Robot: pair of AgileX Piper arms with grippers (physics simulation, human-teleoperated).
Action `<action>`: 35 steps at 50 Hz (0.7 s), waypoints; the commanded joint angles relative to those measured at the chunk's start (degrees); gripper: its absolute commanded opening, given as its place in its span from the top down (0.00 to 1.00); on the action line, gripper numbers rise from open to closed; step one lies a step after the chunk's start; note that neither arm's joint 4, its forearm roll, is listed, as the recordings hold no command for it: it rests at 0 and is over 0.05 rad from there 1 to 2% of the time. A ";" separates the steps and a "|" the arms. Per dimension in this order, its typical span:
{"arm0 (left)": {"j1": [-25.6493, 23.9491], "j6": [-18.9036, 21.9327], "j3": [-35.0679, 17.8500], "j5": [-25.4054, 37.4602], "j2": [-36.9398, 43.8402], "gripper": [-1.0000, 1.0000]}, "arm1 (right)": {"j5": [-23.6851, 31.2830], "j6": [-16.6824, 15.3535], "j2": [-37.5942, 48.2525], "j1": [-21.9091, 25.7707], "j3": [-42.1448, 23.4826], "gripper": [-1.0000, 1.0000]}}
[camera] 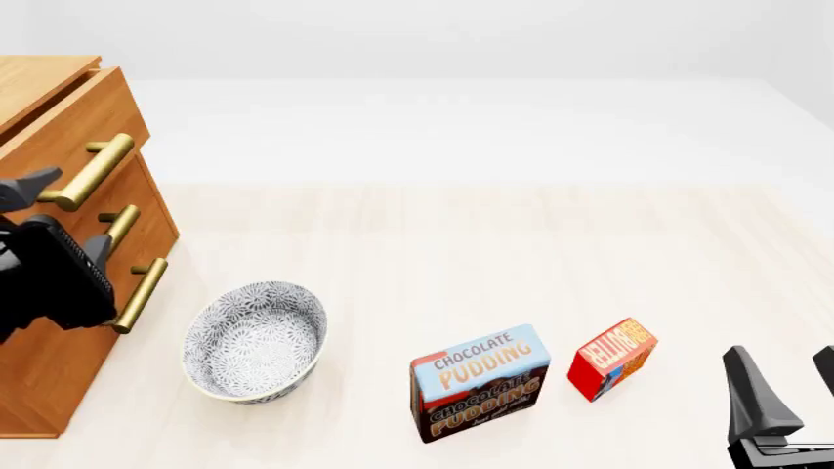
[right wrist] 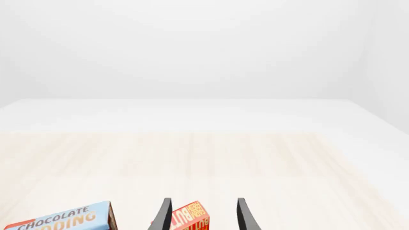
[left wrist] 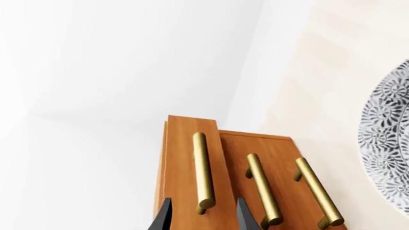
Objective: Put the butter at the back in the top drawer of the cabinet and close it.
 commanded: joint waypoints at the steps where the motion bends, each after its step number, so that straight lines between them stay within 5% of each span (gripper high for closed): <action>1: 0.91 -0.09 0.62 -2.19 1.89 0.00 | 0.00 0.00 0.00 0.00 0.00 0.00; 35: 3.72 -1.29 -1.51 -2.59 4.33 0.00 | 0.00 0.00 0.00 0.00 0.00 0.00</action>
